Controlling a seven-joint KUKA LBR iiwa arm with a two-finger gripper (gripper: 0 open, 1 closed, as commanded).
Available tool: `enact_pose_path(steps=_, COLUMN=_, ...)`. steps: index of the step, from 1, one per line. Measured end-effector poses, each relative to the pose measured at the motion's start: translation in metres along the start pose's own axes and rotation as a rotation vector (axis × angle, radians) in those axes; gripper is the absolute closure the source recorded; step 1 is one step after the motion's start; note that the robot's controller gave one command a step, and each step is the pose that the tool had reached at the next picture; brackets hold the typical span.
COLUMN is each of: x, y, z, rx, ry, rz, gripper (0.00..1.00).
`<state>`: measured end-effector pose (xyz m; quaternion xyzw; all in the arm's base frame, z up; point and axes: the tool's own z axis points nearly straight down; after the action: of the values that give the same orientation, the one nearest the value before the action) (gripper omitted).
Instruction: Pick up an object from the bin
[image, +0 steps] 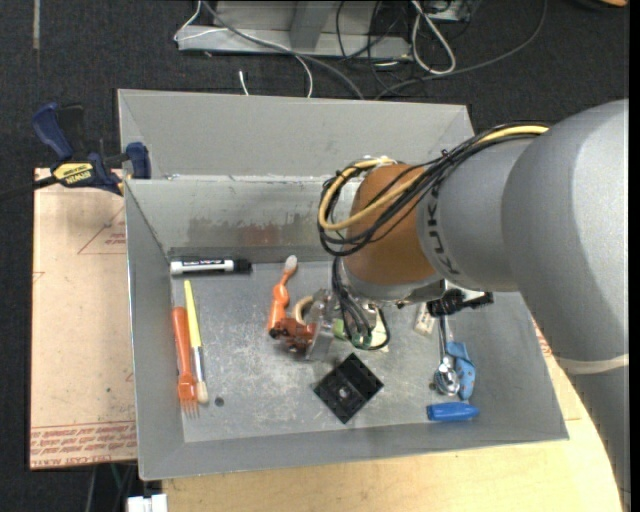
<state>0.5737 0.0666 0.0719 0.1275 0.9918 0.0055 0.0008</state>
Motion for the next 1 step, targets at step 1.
enact_pose_path(steps=1, x=0.0, y=0.0, z=0.0, rx=0.0, ry=0.0, rz=0.0, gripper=1.0)
